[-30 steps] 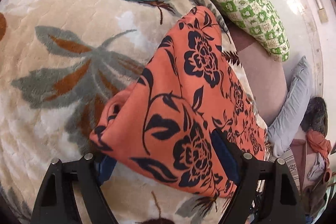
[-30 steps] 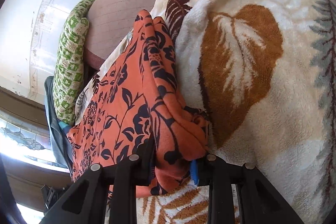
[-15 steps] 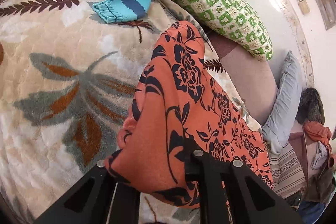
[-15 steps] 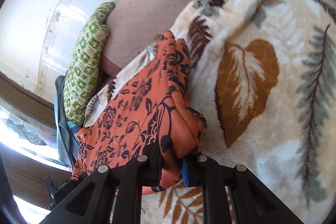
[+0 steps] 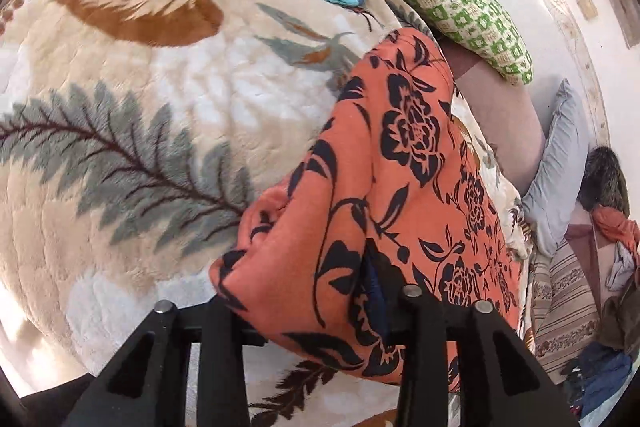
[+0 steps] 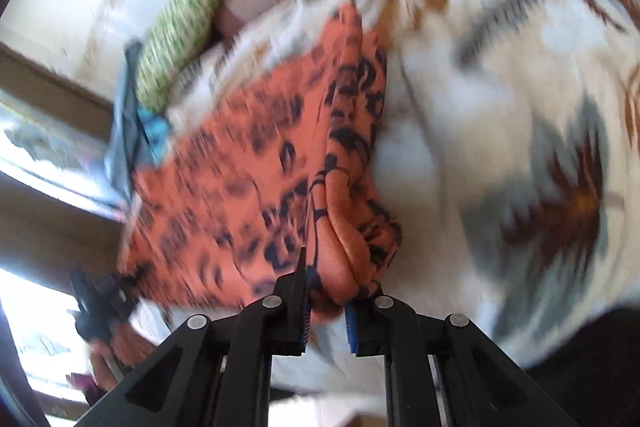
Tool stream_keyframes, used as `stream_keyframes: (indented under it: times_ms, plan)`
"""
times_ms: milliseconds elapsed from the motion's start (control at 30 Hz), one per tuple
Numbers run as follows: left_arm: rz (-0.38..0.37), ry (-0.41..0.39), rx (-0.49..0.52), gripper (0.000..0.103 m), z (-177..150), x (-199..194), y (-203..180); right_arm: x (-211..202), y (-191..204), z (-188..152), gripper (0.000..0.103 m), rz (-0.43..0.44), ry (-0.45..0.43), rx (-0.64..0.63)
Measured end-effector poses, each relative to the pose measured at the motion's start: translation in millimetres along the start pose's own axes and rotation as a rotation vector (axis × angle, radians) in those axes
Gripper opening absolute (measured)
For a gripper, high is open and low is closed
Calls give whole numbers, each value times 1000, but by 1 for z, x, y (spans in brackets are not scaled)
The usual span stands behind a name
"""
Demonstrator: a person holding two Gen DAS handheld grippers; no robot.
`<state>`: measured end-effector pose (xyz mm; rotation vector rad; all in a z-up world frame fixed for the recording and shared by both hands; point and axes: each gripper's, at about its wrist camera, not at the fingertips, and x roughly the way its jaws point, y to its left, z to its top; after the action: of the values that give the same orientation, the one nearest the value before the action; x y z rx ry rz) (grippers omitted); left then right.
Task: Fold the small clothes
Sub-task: 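Lower the folded hem onto the top and open both grippers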
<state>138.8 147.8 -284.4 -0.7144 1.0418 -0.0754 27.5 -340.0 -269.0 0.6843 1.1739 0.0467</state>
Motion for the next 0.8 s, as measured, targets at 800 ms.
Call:
stream_keyframes:
  times_ms: [800]
  plan:
    - [264, -140, 244, 72, 52, -8, -50, 45, 121, 48, 15, 7, -103, -339]
